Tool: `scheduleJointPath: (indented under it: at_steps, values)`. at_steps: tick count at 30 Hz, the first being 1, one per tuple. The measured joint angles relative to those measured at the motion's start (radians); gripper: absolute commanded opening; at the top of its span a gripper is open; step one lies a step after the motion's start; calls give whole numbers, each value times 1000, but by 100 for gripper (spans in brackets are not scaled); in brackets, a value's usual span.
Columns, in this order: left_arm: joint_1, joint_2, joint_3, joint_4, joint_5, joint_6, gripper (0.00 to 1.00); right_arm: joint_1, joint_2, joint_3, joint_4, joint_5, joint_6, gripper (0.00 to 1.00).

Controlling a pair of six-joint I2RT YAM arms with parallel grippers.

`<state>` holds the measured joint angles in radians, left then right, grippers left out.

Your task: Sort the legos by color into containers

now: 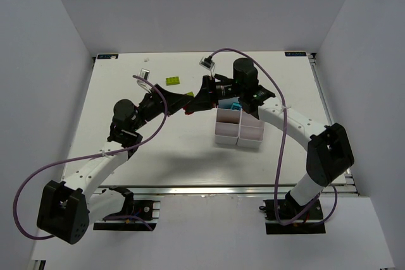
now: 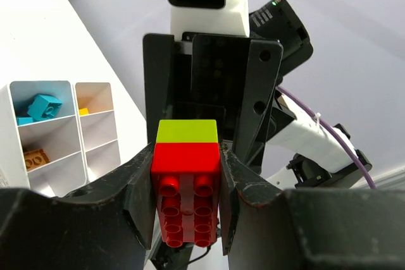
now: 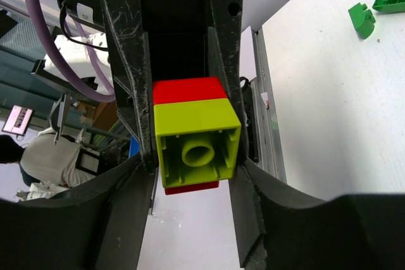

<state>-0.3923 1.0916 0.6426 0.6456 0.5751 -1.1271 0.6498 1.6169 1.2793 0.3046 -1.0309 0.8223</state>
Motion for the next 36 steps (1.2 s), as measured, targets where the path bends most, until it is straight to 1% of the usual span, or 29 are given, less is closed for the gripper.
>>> scheduleJointPath:
  at_steps: [2,5,8,9,11,12,18,21,25,32,35,36]
  values:
    - [0,1,0,5,-4,-3,9,3,1,-1,8,-2,8,46]
    - [1,1,0,16,-10,-11,10,2,2,-1,29,-7,19,37]
    - [2,1,0,24,-11,-16,22,2,5,-1,47,-12,30,33]
    - [2,1,0,26,-11,-18,30,2,6,-1,53,-13,33,32]
    - [3,1,0,28,-13,-18,38,1,8,-1,63,-16,37,30]
    - [2,1,0,28,-13,-18,43,1,8,-1,65,-18,38,30]
    - [2,1,6,19,-13,-16,51,0,8,-2,65,-21,37,28]
    - [2,1,13,4,-14,-9,58,0,8,-2,62,-23,28,28]
    - [2,2,23,-21,-13,1,61,10,8,-2,45,-34,-3,27]
    - [-1,6,32,-59,0,14,60,14,8,-2,-4,-49,-72,26]
    - [-1,6,32,-67,7,19,53,14,8,-2,-23,-50,-92,26]
    - [-1,6,32,-66,9,20,47,14,8,-2,-26,-50,-95,26]
